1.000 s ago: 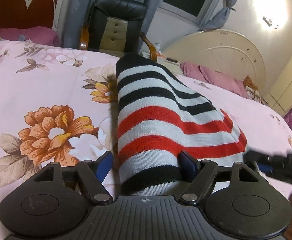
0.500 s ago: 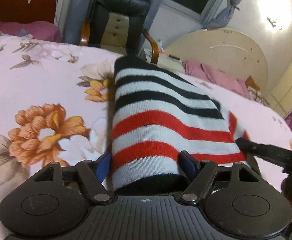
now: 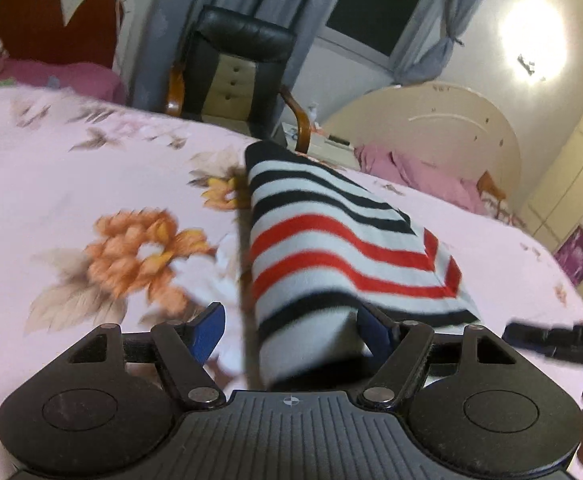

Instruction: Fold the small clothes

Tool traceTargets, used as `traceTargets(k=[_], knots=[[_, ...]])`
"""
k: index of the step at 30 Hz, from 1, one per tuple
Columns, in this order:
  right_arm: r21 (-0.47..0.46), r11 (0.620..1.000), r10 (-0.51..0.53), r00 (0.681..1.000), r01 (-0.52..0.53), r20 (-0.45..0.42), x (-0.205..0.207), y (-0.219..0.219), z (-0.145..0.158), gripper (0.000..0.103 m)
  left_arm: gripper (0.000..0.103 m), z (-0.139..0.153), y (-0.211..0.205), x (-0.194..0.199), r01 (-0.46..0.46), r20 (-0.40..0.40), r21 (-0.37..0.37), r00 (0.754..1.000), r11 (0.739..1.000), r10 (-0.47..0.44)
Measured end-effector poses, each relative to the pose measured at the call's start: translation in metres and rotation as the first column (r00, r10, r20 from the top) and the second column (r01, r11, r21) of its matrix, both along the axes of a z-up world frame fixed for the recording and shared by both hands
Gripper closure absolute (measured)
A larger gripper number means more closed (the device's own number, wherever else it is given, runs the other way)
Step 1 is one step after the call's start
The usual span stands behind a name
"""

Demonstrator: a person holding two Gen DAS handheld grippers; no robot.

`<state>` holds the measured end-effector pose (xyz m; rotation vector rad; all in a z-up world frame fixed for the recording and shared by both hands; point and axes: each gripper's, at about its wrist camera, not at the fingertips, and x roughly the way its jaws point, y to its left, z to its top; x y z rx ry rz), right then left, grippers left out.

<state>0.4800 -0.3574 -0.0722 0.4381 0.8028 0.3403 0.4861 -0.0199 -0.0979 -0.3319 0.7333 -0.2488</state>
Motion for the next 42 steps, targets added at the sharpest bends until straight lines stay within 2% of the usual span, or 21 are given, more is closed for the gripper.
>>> traceTargets(k=[2, 4, 5, 8, 11, 15, 17, 20, 23, 25, 26, 28, 31, 33, 36, 39, 42], knots=[[0.075, 0.997, 0.008, 0.999, -0.004, -0.052, -0.011, -0.001, -0.008, 0.068, 0.03, -0.006, 0.006, -0.01, -0.009, -0.012, -0.019, 1.0, 1.0, 0.008], [0.082, 0.997, 0.009, 0.997, -0.003, -0.078, -0.015, 0.006, -0.017, 0.069, 0.03, -0.013, 0.009, -0.012, -0.016, -0.043, -0.048, 0.999, 0.999, 0.014], [0.075, 0.997, 0.009, 0.996, -0.003, -0.085, -0.015, 0.01, -0.021, 0.073, 0.03, -0.017, 0.008, -0.01, -0.019, -0.064, -0.048, 0.998, 0.999, 0.016], [0.076, 0.997, -0.008, 0.995, 0.015, -0.097, -0.013, 0.015, -0.028, 0.083, 0.03, -0.024, -0.002, -0.012, 0.011, -0.091, -0.01, 0.996, 1.0, -0.012], [0.088, 0.996, -0.011, 0.995, 0.02, -0.103, -0.016, 0.01, -0.029, 0.089, 0.03, -0.028, -0.009, -0.016, 0.032, -0.091, 0.014, 0.995, 0.999, -0.031], [-0.021, 1.0, 0.017, 0.996, -0.019, -0.087, -0.022, 0.016, -0.029, 0.094, 0.03, -0.033, -0.01, -0.02, 0.027, -0.082, 0.019, 0.996, 0.999, -0.025], [-0.062, 0.998, 0.024, 0.997, -0.029, -0.076, -0.022, 0.02, -0.031, 0.095, 0.03, -0.034, -0.014, -0.022, 0.034, -0.061, 0.059, 0.998, 0.998, -0.031], [-0.062, 0.998, 0.019, 0.997, -0.024, -0.069, -0.025, 0.018, -0.034, 0.097, 0.03, -0.035, -0.022, -0.026, 0.053, -0.031, 0.129, 0.998, 0.99, -0.049], [-0.061, 0.998, 0.016, 0.997, -0.02, -0.072, -0.024, 0.018, -0.032, 0.093, 0.03, -0.032, -0.024, -0.027, 0.049, -0.034, 0.147, 0.998, 0.988, -0.045], [-0.05, 0.999, -0.01, 0.997, 0.007, -0.075, -0.027, 0.019, -0.023, 0.079, 0.03, -0.031, -0.024, -0.029, 0.05, -0.033, 0.159, 0.998, 0.986, -0.045], [-0.057, 0.998, -0.029, 0.998, 0.026, -0.054, -0.031, 0.019, -0.017, 0.064, 0.03, -0.031, -0.025, -0.031, 0.051, -0.031, 0.162, 0.998, 0.985, -0.047], [-0.091, 0.994, -0.049, 0.998, 0.053, 0.042, -0.043, 0.023, 0.001, 0.063, 0.03, -0.032, -0.025, -0.034, 0.051, -0.03, 0.162, 0.998, 0.985, -0.047], [-0.177, 0.983, -0.017, 0.989, 0.044, 0.149, -0.051, 0.039, 0.016, 0.07, 0.03, -0.033, -0.026, -0.036, 0.047, -0.028, 0.161, 0.999, 0.986, -0.043], [-0.243, 0.97, 0.038, 0.982, 0.008, 0.185, -0.053, 0.054, 0.019, 0.077, 0.03, -0.033, -0.025, -0.036, 0.048, -0.029, 0.161, 0.999, 0.986, -0.044], [-0.348, 0.936, 0.118, 0.978, -0.051, 0.174, -0.052, 0.075, 0.011, 0.078, 0.03, -0.033, -0.025, -0.037, 0.05, -0.03, 0.166, 0.999, 0.985, -0.045], [-0.487, 0.868, 0.149, 0.986, -0.093, 0.077, -0.045, 0.091, -0.015, 0.083, 0.03, -0.033, -0.027, -0.038, 0.051, -0.031, 0.174, 0.998, 0.983, -0.046], [-0.564, 0.82, 0.185, 0.978, -0.097, 0.101, -0.05, 0.101, -0.023, 0.083, 0.03, -0.033, -0.027, -0.038, 0.049, -0.027, 0.183, 0.999, 0.982, -0.045]])
